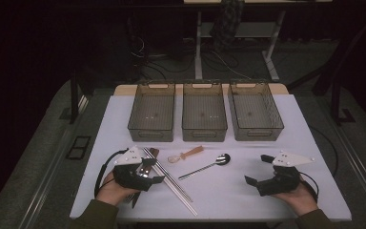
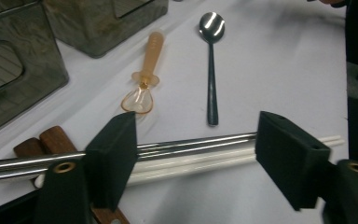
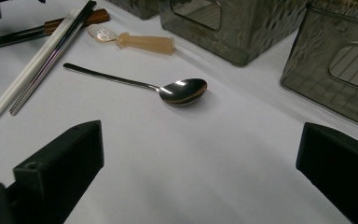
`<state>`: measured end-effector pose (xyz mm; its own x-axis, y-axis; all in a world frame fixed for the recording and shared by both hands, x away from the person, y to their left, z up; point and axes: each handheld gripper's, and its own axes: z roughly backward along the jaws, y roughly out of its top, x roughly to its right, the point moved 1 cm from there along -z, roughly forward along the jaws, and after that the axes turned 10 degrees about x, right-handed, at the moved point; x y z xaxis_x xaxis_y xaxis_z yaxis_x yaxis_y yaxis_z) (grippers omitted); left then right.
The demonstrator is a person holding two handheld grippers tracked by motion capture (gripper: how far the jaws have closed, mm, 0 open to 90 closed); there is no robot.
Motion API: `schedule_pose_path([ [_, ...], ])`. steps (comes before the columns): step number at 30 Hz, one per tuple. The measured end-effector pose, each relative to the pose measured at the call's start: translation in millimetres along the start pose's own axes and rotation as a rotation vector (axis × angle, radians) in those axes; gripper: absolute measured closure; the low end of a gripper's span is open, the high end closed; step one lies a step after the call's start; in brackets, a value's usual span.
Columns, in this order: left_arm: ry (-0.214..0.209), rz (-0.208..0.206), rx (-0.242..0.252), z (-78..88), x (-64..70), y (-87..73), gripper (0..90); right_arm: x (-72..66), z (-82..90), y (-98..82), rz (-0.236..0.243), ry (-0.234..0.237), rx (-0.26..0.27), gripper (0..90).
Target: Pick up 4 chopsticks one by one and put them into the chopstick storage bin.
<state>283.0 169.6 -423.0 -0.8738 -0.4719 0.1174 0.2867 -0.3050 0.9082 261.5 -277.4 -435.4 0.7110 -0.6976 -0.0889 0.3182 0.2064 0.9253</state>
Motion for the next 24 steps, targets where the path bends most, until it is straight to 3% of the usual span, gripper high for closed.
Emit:
schedule_pose_path([
  [3,0.018,-0.005,-0.013,-2.0,-2.5,1.8,41.9,0.0,-0.1,0.1,-0.001,0.000,0.001,0.3],
  [7,0.044,-0.006,-0.033,-6.1,-6.9,3.4,56.9,0.3,-0.5,0.3,-0.002,0.000,0.000,0.4],
  [8,0.076,0.000,-0.043,-8.6,-10.9,4.8,60.1,0.5,-0.8,0.3,-0.003,-0.001,0.000,0.4],
  [13,0.129,0.021,-0.057,-14.4,-23.9,7.4,72.7,0.8,-1.2,0.3,-0.004,-0.001,-0.001,0.4],
  [24,0.186,0.042,-0.135,-27.5,-43.5,7.9,88.7,0.9,-1.8,0.3,-0.007,-0.004,-0.004,0.4],
])
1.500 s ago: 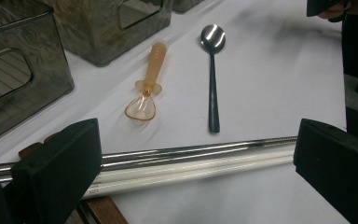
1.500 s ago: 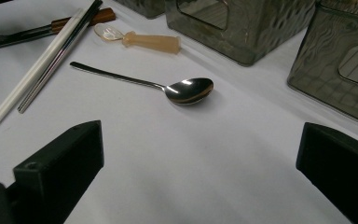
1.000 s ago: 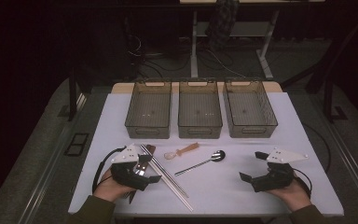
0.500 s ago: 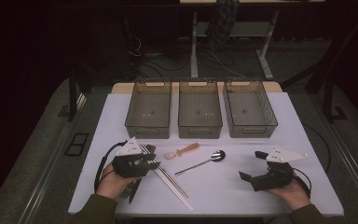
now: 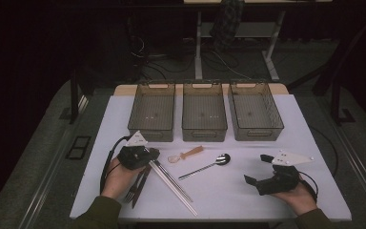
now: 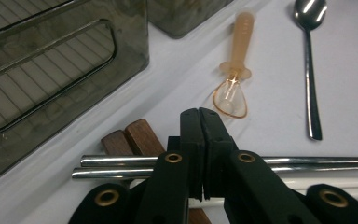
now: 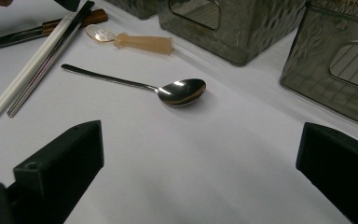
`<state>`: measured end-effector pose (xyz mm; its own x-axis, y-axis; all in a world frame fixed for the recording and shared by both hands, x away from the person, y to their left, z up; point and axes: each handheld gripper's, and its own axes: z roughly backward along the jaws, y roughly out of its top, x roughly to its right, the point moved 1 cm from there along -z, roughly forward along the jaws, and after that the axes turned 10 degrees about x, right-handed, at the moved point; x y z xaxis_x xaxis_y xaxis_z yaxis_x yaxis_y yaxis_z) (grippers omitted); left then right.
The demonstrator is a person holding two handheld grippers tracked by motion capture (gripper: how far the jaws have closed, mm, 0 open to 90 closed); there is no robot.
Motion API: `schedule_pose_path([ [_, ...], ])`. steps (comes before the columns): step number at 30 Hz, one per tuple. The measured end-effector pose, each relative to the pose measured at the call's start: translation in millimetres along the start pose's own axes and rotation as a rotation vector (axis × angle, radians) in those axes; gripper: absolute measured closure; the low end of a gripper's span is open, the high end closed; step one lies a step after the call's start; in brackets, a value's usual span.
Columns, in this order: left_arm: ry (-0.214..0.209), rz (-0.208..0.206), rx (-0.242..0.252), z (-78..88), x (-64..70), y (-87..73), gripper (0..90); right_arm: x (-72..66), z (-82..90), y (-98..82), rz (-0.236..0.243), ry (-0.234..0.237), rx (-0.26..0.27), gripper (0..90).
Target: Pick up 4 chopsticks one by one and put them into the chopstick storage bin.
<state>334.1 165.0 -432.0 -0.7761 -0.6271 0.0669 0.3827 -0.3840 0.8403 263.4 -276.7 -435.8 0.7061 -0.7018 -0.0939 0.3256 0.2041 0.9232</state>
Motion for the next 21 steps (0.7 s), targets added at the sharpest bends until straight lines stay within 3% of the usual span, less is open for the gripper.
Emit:
schedule_pose_path([
  [17,0.011,-0.017,-0.093,-21.1,0.0,-1.1,88.9,0.9,0.6,0.0,-0.004,-0.007,0.002,0.4],
  [21,0.013,-0.013,-0.095,-21.7,0.2,-1.8,88.9,1.2,1.0,0.2,-0.007,-0.008,0.003,0.4],
])
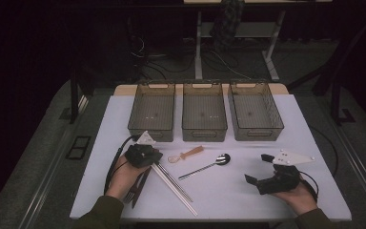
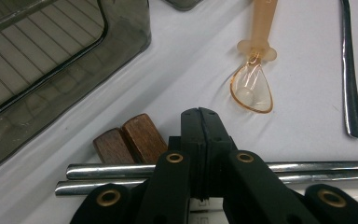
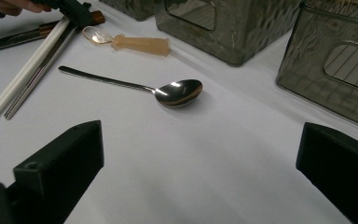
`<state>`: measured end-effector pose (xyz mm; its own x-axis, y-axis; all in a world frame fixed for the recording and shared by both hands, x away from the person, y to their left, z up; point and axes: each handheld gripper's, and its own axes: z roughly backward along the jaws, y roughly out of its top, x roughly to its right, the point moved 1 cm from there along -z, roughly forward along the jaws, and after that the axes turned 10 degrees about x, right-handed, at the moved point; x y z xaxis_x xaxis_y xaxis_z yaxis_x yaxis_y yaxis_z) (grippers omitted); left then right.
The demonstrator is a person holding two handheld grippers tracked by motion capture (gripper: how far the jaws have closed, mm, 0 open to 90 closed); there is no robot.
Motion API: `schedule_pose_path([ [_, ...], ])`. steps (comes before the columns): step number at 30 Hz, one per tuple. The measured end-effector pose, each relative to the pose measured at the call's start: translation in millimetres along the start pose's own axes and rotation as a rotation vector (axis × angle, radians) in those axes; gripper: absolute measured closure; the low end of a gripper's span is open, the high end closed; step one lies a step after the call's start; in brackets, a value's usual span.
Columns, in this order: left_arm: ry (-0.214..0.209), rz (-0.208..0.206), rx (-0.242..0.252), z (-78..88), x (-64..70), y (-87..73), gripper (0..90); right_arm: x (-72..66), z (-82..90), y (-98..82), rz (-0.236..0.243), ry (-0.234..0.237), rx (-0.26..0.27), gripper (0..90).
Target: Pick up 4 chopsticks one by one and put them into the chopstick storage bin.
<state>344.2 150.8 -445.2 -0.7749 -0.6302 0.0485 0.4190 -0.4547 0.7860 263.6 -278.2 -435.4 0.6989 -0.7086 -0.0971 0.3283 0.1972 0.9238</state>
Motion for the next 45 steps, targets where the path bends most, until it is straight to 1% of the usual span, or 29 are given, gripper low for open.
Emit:
schedule_pose_path([
  [45,-0.009,-0.006,-0.023,5.9,1.0,-4.8,88.9,0.4,1.9,0.1,0.002,-0.006,0.002,0.4],
])
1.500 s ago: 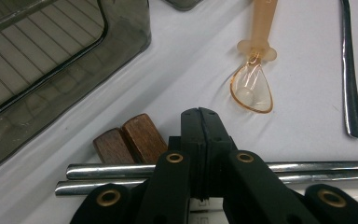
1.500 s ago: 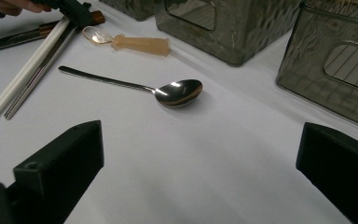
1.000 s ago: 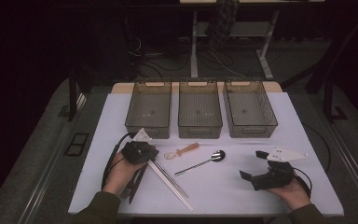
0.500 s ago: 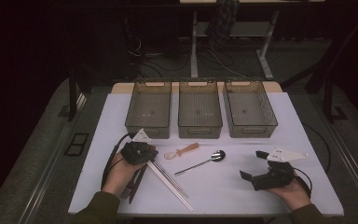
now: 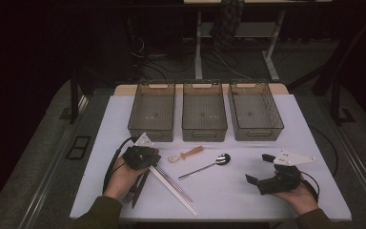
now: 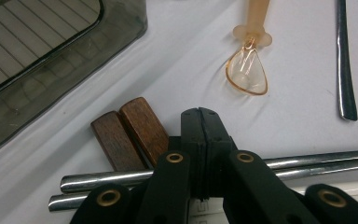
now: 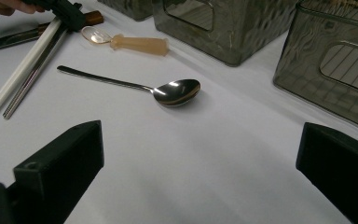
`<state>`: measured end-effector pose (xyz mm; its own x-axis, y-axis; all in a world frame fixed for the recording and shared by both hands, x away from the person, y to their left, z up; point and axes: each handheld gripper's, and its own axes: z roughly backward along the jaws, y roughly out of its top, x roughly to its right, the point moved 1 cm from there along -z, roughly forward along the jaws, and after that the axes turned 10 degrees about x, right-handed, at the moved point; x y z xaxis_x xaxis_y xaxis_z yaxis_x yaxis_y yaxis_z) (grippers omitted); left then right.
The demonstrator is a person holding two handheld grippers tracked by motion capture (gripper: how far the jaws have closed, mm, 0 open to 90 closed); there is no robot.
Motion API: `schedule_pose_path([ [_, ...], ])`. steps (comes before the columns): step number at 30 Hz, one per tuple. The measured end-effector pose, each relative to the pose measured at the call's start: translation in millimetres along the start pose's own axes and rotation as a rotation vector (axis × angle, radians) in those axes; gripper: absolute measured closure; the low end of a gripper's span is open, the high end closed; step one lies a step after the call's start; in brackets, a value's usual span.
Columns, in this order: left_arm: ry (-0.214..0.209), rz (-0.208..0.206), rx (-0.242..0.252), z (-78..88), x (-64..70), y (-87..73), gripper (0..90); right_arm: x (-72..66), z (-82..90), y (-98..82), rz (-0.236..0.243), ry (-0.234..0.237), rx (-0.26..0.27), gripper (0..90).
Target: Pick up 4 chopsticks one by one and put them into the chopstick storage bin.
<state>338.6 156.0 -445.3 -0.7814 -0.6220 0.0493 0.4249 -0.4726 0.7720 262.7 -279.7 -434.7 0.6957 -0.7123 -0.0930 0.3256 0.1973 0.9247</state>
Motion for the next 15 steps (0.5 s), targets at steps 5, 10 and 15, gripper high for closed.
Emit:
schedule_pose_path([
  [5,-0.004,-0.005,-0.002,1.3,1.7,-0.9,88.9,0.0,0.0,0.0,0.000,0.000,0.000,0.4],
  [10,-0.009,-0.008,-0.005,2.6,3.1,-2.1,88.9,0.1,0.0,0.0,0.001,-0.001,-0.001,0.4],
  [15,-0.013,-0.007,-0.007,3.5,3.9,-2.6,88.8,0.0,-0.1,0.0,0.002,-0.001,-0.001,0.4],
])
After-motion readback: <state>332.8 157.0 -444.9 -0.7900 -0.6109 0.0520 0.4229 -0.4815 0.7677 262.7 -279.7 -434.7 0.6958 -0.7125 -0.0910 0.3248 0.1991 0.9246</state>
